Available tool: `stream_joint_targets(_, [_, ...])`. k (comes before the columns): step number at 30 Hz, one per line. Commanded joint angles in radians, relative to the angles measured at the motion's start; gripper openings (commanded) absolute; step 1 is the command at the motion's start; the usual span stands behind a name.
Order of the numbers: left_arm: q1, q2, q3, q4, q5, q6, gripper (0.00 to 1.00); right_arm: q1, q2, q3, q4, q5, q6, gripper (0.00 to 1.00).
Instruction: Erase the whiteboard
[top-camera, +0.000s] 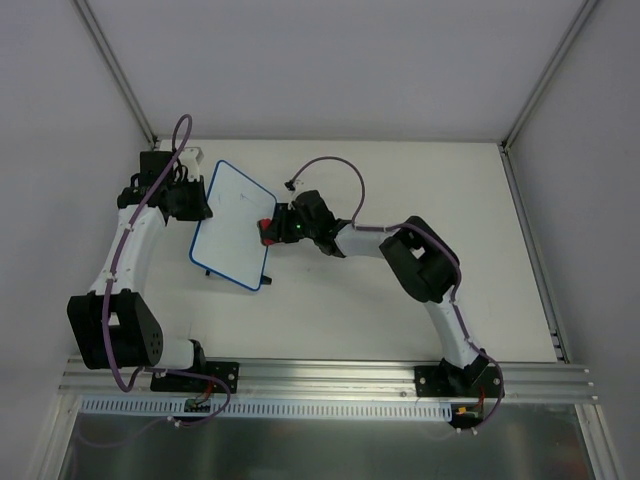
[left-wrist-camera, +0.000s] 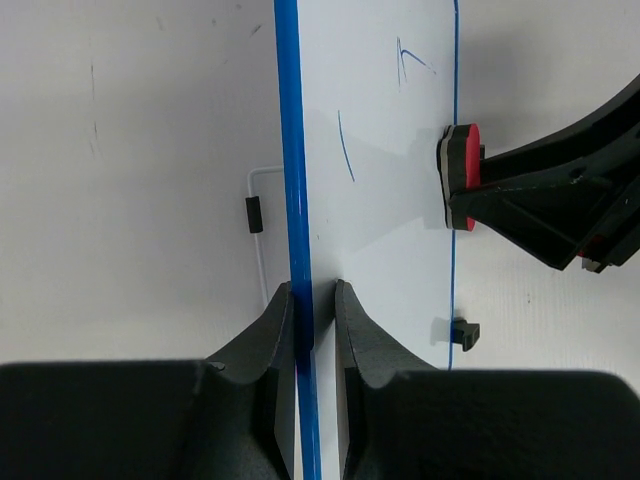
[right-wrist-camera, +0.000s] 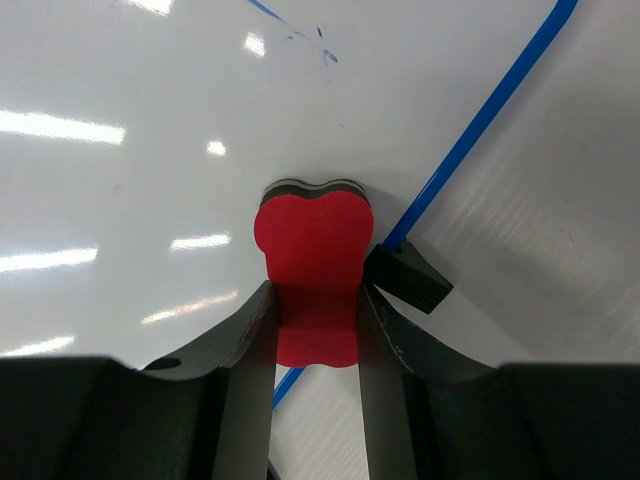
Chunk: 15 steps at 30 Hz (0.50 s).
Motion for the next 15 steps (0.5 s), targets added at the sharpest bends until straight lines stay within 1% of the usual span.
stream_joint_targets(1, [-0.094, 0.070, -0.090, -0.270, 0.143, 0.054, 0.00, 0.010, 0.004, -0.033, -0.065, 0.053, 0.012, 0.00])
stream_joint_targets(4, [-0.094, 0.067, -0.096, -0.271, 0.151, 0.057, 0.00, 0.007, 0.021, 0.004, -0.065, 0.028, 0.020, 0.00])
stream_joint_targets(7, [-0.094, 0.064, -0.101, -0.271, 0.152, 0.059, 0.00, 0.002, 0.046, 0.090, -0.079, 0.008, 0.023, 0.00])
stream_joint_targets(11, [-0.097, 0.061, -0.099, -0.273, 0.157, 0.059, 0.00, 0.001, 0.084, 0.258, -0.129, -0.010, 0.003, 0.00])
stream_joint_targets(15, [-0.100, 0.056, -0.104, -0.275, 0.159, 0.062, 0.00, -0.001, 0.122, 0.361, -0.162, -0.016, 0.003, 0.00])
